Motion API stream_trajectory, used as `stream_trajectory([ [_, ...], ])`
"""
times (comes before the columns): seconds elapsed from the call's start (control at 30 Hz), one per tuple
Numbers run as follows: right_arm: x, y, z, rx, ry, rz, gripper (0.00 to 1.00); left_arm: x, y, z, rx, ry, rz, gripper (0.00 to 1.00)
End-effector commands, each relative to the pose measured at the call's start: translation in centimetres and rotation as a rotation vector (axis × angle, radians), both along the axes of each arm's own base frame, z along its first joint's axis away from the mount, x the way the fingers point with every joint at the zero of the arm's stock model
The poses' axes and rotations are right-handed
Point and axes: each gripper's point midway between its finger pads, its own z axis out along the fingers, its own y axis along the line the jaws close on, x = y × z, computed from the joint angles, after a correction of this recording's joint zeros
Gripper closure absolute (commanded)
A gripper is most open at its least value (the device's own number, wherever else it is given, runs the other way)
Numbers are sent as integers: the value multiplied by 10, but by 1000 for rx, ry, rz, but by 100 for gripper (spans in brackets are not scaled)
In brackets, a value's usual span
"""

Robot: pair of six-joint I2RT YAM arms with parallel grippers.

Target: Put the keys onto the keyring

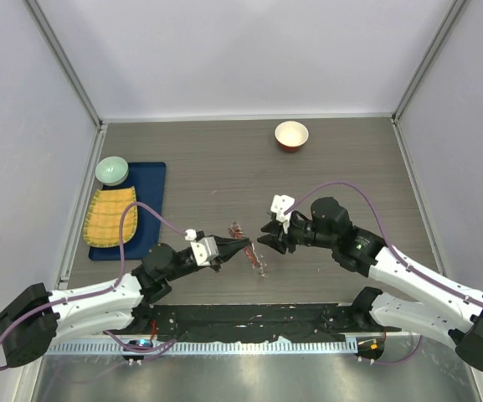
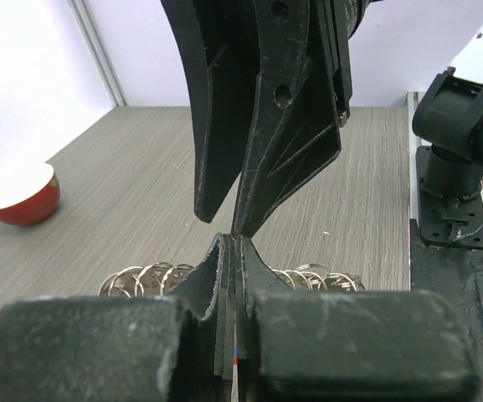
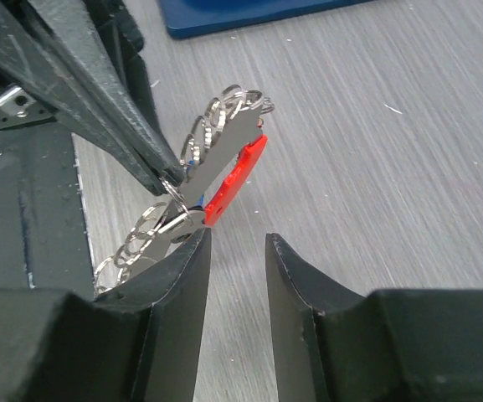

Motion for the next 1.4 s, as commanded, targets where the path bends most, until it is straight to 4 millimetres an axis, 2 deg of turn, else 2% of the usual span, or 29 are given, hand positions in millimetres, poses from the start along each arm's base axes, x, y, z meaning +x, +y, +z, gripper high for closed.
stream_trajectory([
  [0.0,-16,15,39,113,-40,141,61,-6,0,31,-68,-92,-30,100],
  [0.2,-26,15,39,97,-23,202,61,-8,-2,30,-48,-103,-44,100],
  [0.57,-23,16,24,50,9,206,63,-15,-3,36,-55,-121,-82,100],
  [0.8,-27,17,21,42,31,234,73,-16,-3,37,-55,-125,-88,100],
  [1.1,-26,16,13,26,54,237,98,-18,-4,41,-69,-137,-99,100],
  [1.37,-31,27,6,33,120,301,99,-19,-6,54,-130,-169,-109,100],
])
